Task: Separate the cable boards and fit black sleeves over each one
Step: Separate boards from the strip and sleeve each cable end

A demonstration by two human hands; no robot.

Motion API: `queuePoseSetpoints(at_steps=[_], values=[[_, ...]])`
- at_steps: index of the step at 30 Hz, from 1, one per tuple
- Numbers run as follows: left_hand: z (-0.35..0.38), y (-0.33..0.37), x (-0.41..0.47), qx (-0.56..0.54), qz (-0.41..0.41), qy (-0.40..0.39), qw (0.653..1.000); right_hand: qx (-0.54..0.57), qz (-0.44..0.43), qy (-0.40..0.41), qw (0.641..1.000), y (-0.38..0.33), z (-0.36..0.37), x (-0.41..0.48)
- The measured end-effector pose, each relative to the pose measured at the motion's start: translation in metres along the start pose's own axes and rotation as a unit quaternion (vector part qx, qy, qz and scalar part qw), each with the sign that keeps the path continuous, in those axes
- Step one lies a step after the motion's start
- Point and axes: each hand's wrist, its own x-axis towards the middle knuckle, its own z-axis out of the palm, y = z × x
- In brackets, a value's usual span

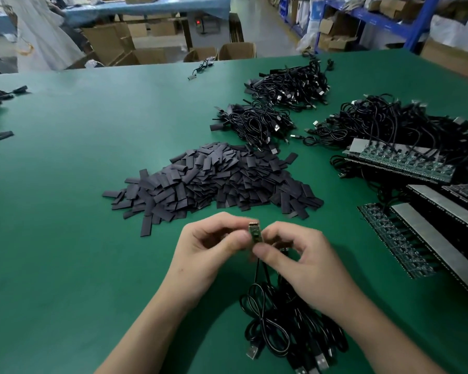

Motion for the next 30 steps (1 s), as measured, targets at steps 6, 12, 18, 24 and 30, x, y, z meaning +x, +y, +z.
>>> queuePoseSetpoints(at_steps=[6,12,18,24,30], values=[[-0.034,0.001,0.031,0.332,-0.041,0.131,0.933,0.404,0.08,-0.034,0.91,-0.003,-0.034,0.001],[-0.07,-0.005,0.087,0.547,-0.032,0.201,0.812,0.464,0.083,-0.066,0.88,0.001,-0.054,0.001],[-0.075,-0.018,0.106,0.614,-0.061,0.198,0.762,0.468,0.119,-0.121,0.867,0.005,-0.057,0.001],[-0.079,-0.016,0.111,0.555,-0.102,0.21,0.798,0.666,0.057,-0.228,0.708,0.003,-0.059,0.002],[-0.096,-0.016,0.118,0.521,-0.142,0.163,0.826,0.675,0.021,-0.282,0.681,0.002,-0.068,0.003]])
